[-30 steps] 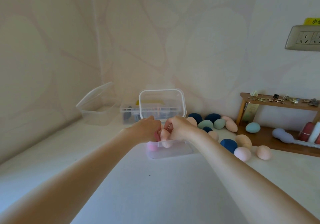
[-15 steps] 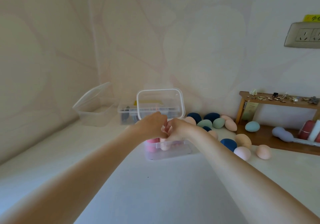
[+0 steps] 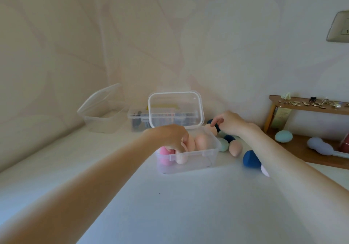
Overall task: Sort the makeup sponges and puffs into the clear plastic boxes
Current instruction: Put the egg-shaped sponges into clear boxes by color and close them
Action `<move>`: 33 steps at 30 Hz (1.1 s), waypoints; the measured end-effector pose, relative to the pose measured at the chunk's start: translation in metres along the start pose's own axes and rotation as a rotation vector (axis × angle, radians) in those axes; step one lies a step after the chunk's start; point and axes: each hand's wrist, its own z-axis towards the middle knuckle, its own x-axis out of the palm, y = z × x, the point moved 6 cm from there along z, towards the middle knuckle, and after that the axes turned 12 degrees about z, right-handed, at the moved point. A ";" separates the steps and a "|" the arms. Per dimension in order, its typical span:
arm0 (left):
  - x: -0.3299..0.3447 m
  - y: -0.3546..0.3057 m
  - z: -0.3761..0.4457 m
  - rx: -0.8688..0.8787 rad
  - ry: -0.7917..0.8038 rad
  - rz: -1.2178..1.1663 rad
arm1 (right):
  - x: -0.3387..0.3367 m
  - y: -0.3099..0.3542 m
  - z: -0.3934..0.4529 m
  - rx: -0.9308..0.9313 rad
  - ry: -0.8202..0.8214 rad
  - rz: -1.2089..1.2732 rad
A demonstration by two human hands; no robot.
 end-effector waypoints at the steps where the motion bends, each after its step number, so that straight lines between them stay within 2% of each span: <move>1: 0.001 0.002 0.000 0.002 0.003 -0.008 | 0.007 -0.004 0.005 0.004 0.050 -0.040; 5: 0.004 0.008 0.003 0.009 0.001 -0.039 | 0.025 -0.016 0.023 0.049 0.173 -0.189; 9: 0.006 0.010 0.007 0.029 -0.017 -0.037 | 0.031 -0.018 0.031 0.048 0.152 -0.288; 12: 0.009 0.009 0.009 0.030 -0.018 -0.037 | 0.021 -0.011 0.033 -0.021 0.021 -0.237; 15: 0.009 0.010 0.009 0.029 -0.026 -0.038 | -0.010 0.010 0.021 -0.130 -0.244 -0.003; 16: 0.009 0.009 0.009 0.029 -0.028 -0.042 | -0.020 0.019 0.014 -0.178 -0.286 0.057; 18: 0.009 0.009 0.009 0.024 -0.031 -0.043 | -0.028 0.042 0.000 -0.273 -0.184 0.160; 20: 0.008 0.008 0.009 0.016 -0.034 -0.037 | -0.017 0.058 -0.016 -0.273 0.090 0.189; 22: 0.008 0.007 0.008 0.008 -0.033 -0.027 | 0.003 0.063 -0.030 -0.214 0.315 0.083; 23: 0.007 0.007 0.007 0.006 -0.030 -0.029 | 0.013 0.062 -0.035 -0.196 0.373 -0.002; 26: 0.008 0.008 0.004 -0.002 -0.011 -0.080 | 0.037 0.058 -0.040 -0.208 0.412 -0.219; 33: 0.009 0.008 -0.002 0.001 -0.041 -0.118 | 0.051 0.051 -0.039 -0.178 0.388 -0.259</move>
